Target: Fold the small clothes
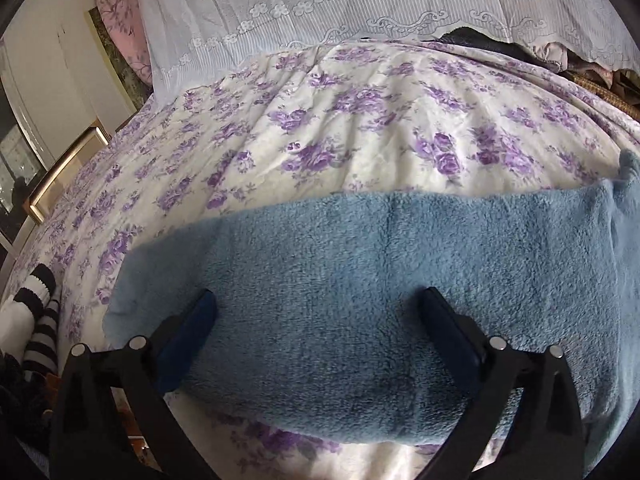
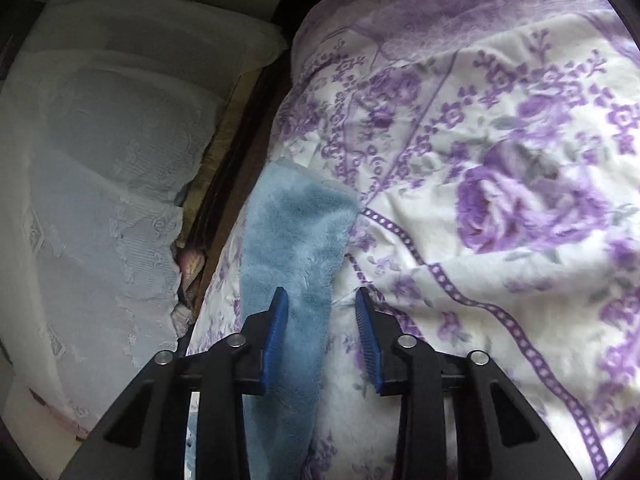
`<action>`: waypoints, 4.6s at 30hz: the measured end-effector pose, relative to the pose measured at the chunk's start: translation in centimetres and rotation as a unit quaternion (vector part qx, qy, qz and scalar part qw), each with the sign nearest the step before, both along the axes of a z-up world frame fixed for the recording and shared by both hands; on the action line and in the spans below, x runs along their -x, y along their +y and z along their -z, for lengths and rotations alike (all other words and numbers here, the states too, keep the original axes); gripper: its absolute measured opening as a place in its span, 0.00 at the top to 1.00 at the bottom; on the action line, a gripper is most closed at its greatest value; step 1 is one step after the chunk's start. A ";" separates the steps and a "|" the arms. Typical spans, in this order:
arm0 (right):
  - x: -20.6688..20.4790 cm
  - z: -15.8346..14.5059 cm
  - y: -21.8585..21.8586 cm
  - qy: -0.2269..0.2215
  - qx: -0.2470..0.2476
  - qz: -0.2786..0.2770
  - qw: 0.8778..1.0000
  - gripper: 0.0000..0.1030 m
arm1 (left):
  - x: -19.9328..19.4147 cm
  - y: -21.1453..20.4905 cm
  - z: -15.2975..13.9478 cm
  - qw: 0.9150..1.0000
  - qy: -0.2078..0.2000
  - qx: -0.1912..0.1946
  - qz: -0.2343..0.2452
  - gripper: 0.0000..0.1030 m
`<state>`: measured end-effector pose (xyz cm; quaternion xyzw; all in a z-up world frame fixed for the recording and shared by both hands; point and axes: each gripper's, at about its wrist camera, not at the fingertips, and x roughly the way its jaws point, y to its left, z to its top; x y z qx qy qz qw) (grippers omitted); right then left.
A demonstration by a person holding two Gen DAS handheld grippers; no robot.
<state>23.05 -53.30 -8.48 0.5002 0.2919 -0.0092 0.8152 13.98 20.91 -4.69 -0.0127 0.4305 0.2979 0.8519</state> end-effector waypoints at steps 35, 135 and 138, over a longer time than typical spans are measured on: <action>-3.1 -2.5 19.3 0.040 0.207 -0.251 0.945 0.72 | -6.8 -12.6 0.3 0.984 0.009 0.053 0.169 0.04; 3.2 -4.6 6.0 -0.034 0.027 0.070 0.997 0.91 | -2.3 -24.7 -0.5 0.943 -0.003 0.175 0.282 0.04; 3.0 -5.4 7.0 -0.044 0.024 0.047 0.998 0.91 | -1.4 -22.9 -1.4 0.948 -0.021 0.181 0.262 0.04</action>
